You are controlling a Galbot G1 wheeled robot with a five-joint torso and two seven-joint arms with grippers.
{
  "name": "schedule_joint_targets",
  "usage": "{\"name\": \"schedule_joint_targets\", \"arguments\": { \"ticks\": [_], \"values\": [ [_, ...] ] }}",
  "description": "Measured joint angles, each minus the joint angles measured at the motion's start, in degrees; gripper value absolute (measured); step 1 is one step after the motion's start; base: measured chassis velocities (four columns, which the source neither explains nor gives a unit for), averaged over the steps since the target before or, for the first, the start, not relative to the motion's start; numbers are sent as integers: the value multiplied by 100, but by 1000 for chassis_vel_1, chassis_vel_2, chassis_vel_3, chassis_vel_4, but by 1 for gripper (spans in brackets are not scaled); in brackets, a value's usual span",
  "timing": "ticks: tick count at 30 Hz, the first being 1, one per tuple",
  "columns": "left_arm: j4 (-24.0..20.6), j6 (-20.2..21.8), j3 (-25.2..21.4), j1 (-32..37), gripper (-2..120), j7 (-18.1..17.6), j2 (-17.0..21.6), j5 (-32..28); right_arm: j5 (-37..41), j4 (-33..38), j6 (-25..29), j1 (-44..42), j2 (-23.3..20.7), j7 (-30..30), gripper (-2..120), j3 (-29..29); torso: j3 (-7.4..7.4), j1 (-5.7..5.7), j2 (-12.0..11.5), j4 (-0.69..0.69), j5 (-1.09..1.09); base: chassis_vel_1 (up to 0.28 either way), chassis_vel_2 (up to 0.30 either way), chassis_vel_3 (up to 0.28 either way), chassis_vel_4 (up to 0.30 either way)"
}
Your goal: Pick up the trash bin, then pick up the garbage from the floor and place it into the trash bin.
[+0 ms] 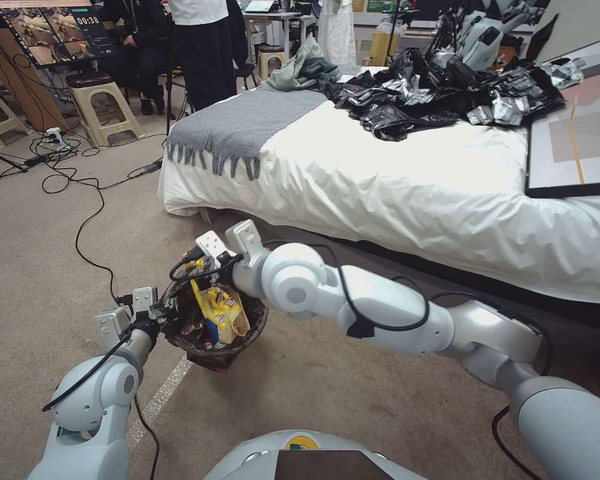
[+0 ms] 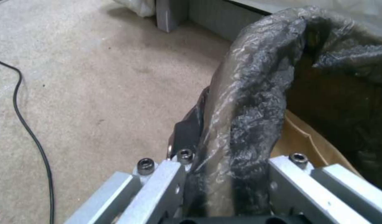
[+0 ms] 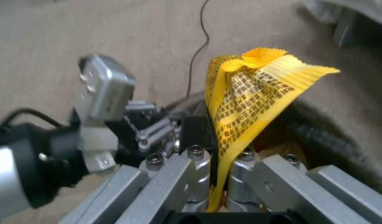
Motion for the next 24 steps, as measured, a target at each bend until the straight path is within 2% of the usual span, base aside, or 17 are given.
{"name": "schedule_joint_targets", "arguments": {
  "ticks": [11,13,14,17,18,21,22,24],
  "values": [
    [28,0,11,-17,5,10,-12,24,-152,-464,76,-199,157,-58,-1,-231,0,0,0,0,1,0,0,0,0],
    [34,0,4,-18,5,14,-13,24,-241,-557,118,-243,172,-62,9,-264,0,0,0,0,1,0,0,0,0],
    [34,0,4,-18,5,14,-13,24,-241,-557,118,-243,172,-62,9,-264,0,0,0,0,1,0,0,0,0],
    [39,0,-8,-13,5,21,-16,24,-318,-694,244,-269,211,-98,23,-273,0,0,0,0,1,0,0,0,0],
    [39,0,-8,-13,5,21,-16,24,-318,-694,244,-269,211,-98,23,-273,0,0,0,0,1,0,0,0,0],
    [39,0,-20,-13,5,25,-18,25,-325,-776,316,-262,247,-122,38,-225,-1,0,0,1,1,0,0,0,0],
    [39,0,-20,-13,5,25,-18,25,-325,-776,316,-262,247,-122,38,-225,-1,0,0,1,1,0,0,0,0],
    [49,0,-23,-18,5,27,-12,23,-326,-802,355,-244,264,-127,47,-199,-1,0,0,0,1,0,0,0,0]
  ]
}}
